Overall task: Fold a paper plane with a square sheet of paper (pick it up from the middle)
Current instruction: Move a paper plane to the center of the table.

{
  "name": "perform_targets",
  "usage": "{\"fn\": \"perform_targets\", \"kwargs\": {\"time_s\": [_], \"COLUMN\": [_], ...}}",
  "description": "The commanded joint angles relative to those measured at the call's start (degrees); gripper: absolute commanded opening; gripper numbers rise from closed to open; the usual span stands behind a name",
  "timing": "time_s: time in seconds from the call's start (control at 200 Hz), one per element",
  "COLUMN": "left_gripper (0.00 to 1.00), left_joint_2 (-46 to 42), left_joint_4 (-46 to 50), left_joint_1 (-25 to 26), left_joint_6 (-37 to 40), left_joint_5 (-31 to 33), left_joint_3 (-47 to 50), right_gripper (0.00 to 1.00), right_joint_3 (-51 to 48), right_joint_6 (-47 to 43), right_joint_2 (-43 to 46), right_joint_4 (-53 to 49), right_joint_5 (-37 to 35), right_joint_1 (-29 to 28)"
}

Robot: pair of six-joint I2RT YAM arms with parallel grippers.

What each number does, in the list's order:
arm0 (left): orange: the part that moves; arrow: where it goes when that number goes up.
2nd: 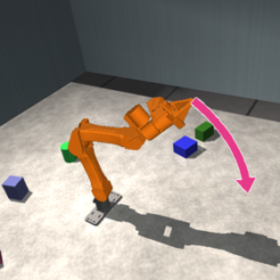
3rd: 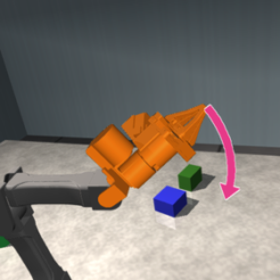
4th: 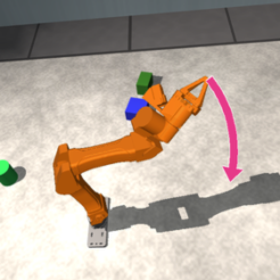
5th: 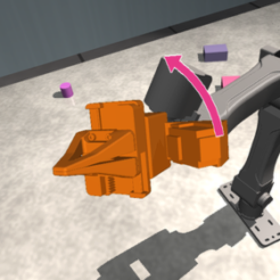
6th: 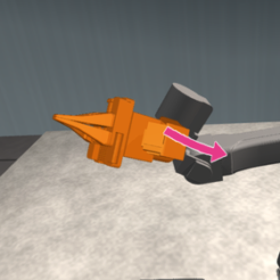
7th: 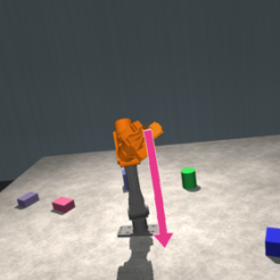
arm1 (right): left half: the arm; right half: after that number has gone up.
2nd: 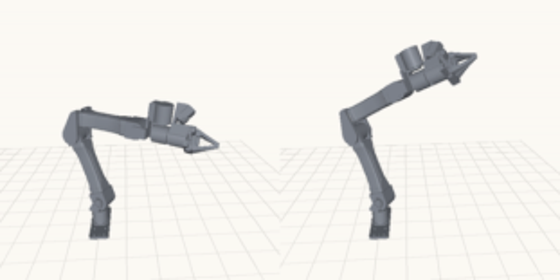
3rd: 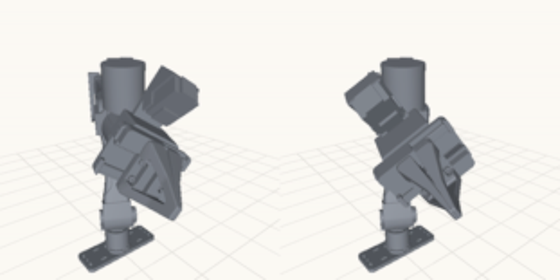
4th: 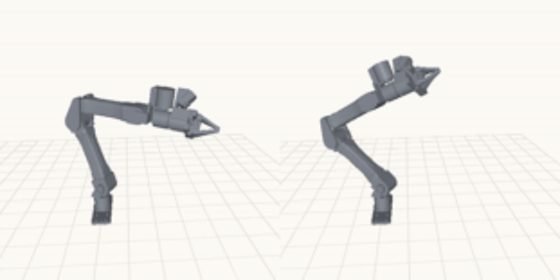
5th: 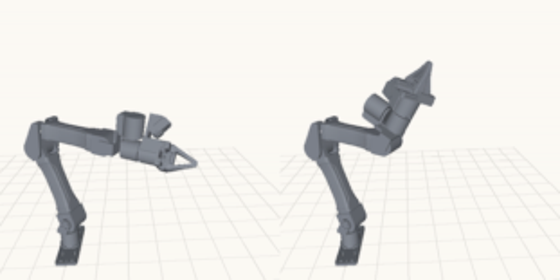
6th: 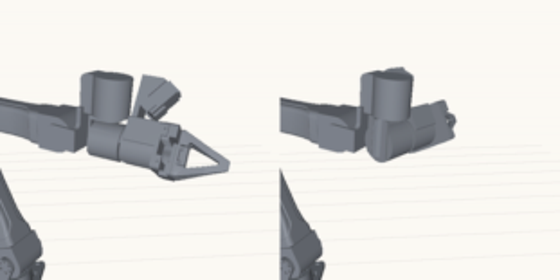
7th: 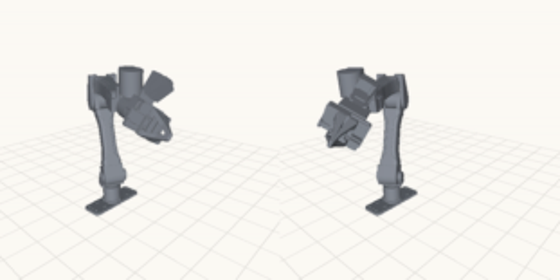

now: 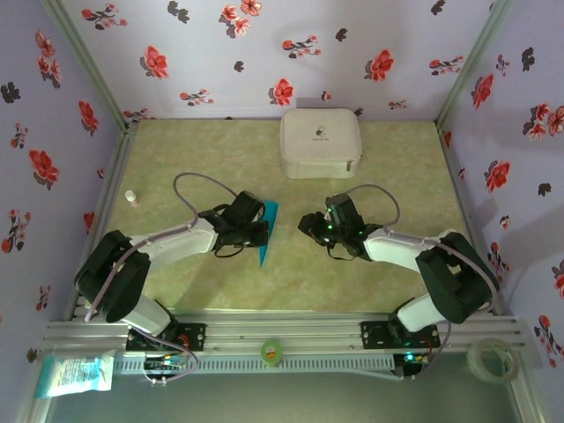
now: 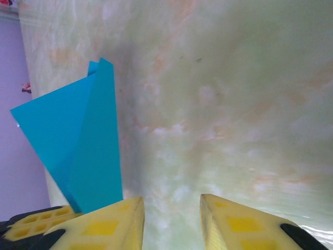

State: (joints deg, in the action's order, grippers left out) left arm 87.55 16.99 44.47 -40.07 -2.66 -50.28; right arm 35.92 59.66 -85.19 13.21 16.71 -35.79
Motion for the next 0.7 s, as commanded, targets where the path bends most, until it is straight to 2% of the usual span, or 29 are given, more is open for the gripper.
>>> {"fn": "perform_targets", "kwargs": {"time_s": [0.0, 0.1, 0.37, 0.6, 0.695], "left_gripper": [0.0, 0.0, 0.0, 0.01, 0.03], "left_joint_2": [1.72, 2.51, 3.84, 4.54, 4.7], "left_joint_4": [4.36, 4.39, 4.21, 4.1, 3.85], "left_joint_1": [1.13, 1.89, 2.73, 2.82, 2.81], "left_joint_6": [-0.19, -0.36, -0.84, -0.98, -1.04], "left_joint_5": [3.98, 3.84, 3.57, 3.24, 3.1], "left_joint_3": [-1.88, -2.15, -2.05, -2.19, -2.24], "right_gripper": [0.34, 0.35, 0.35, 0.33, 0.28], "right_joint_3": [2.8, 3.61, 6.68, 7.91, 8.77], "right_joint_6": [2.57, 5.24, 8.16, 7.09, 5.37], "right_joint_2": [-2.26, -5.19, -12.0, -14.33, -14.04], "right_joint_4": [4.34, 8.78, 12.57, 9.81, 5.51], "right_joint_5": [0.58, 1.35, 1.76, 2.41, 2.39], "right_joint_1": [-2.35, -3.9, -6.62, -6.83, -6.91]}}
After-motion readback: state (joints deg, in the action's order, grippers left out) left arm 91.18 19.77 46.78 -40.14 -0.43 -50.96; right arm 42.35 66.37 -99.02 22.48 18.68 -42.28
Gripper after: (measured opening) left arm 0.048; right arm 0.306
